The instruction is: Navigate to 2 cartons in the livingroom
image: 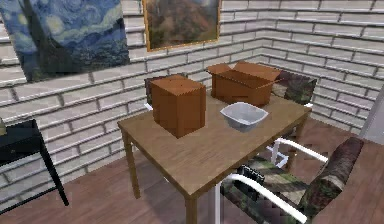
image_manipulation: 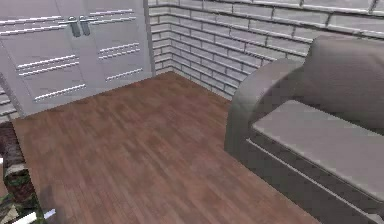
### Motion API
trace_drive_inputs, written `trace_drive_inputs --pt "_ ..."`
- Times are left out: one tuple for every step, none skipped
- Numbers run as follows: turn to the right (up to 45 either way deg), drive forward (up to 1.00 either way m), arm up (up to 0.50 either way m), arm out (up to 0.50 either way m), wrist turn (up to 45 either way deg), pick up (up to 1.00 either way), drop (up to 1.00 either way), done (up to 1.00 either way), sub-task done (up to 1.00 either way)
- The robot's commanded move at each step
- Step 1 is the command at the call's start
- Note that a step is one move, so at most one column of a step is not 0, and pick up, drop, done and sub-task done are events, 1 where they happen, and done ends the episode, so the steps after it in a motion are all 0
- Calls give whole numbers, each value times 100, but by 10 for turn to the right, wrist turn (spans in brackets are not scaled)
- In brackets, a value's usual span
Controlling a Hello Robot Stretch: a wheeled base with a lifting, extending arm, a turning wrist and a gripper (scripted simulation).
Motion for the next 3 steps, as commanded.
trace_drive_inputs --pt "0 0 0 0 0 0 0 0 100" --pt "450 0 0 0 0 0 0 0 0" --pt "360 0 0 0 0 0 0 0 0"
